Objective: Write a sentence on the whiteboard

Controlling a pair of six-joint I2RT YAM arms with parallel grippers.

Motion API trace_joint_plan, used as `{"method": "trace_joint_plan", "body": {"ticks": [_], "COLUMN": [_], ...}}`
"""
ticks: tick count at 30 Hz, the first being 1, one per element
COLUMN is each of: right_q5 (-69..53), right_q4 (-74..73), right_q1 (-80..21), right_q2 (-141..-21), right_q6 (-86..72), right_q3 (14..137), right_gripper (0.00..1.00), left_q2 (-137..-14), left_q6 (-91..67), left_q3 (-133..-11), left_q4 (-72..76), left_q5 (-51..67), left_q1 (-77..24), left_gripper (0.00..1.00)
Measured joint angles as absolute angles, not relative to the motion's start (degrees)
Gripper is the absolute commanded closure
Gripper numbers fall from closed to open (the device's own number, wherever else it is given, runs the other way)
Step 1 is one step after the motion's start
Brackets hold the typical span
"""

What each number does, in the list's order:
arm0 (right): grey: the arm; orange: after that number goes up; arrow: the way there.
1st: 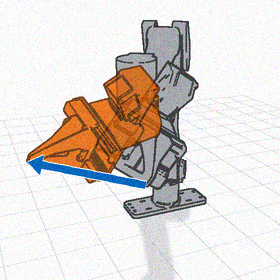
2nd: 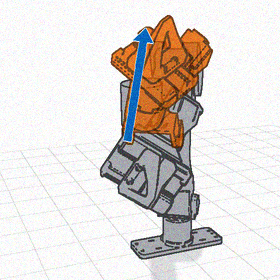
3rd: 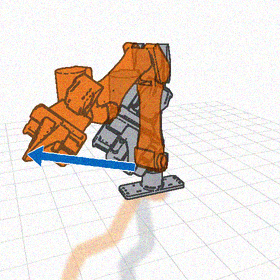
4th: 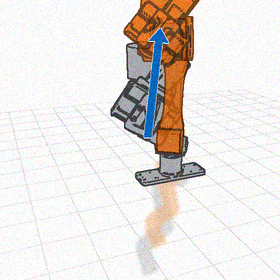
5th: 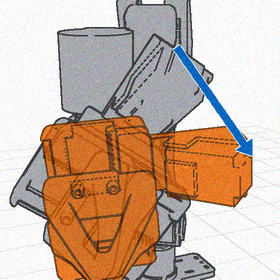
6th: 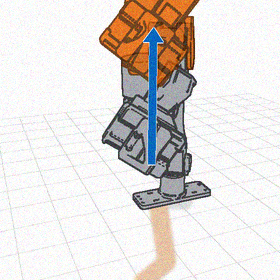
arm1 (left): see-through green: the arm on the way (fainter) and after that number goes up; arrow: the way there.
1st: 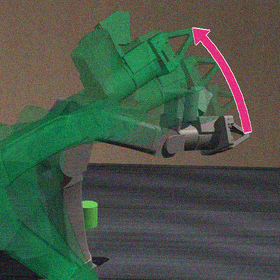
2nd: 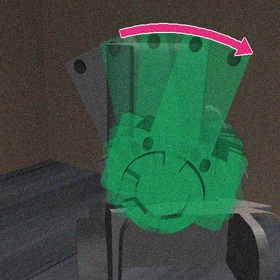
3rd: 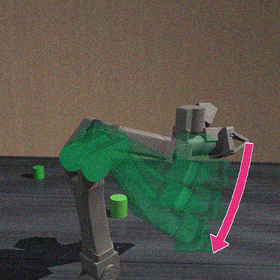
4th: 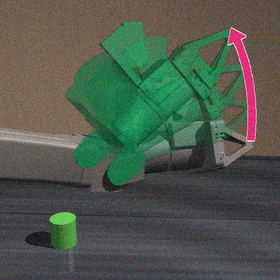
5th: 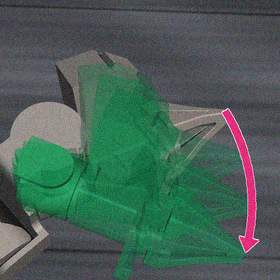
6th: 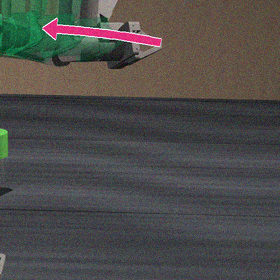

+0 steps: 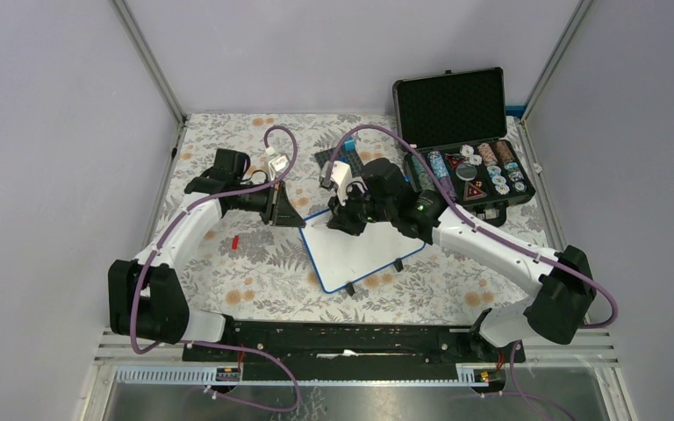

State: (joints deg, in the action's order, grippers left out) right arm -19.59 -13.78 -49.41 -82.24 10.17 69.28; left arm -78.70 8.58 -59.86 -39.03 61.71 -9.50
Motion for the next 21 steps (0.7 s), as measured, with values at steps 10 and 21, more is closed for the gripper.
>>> {"method": "trace_joint_plan", "body": {"ticks": [10, 21], "right_q5": [-19.0, -19.1], "right_q4": [-13.8, -13.6], "right_q1": [-49.5, -50.0], "right_q2": [-82.6, -83.5], "right_q6": [10.0, 10.0], "right_q3": [69.6, 70.3], "right_gripper": [1.00, 1.00], "left_q2": [-78.7, -78.7], "left_q6": [8.8, 9.0], "left_q3": [-59.9, -59.9], "left_q4": [-39.0, -39.0], "left_q5": [61.7, 61.6], "left_q1": [-9.6, -9.6], "left_gripper": [1.00, 1.00]}}
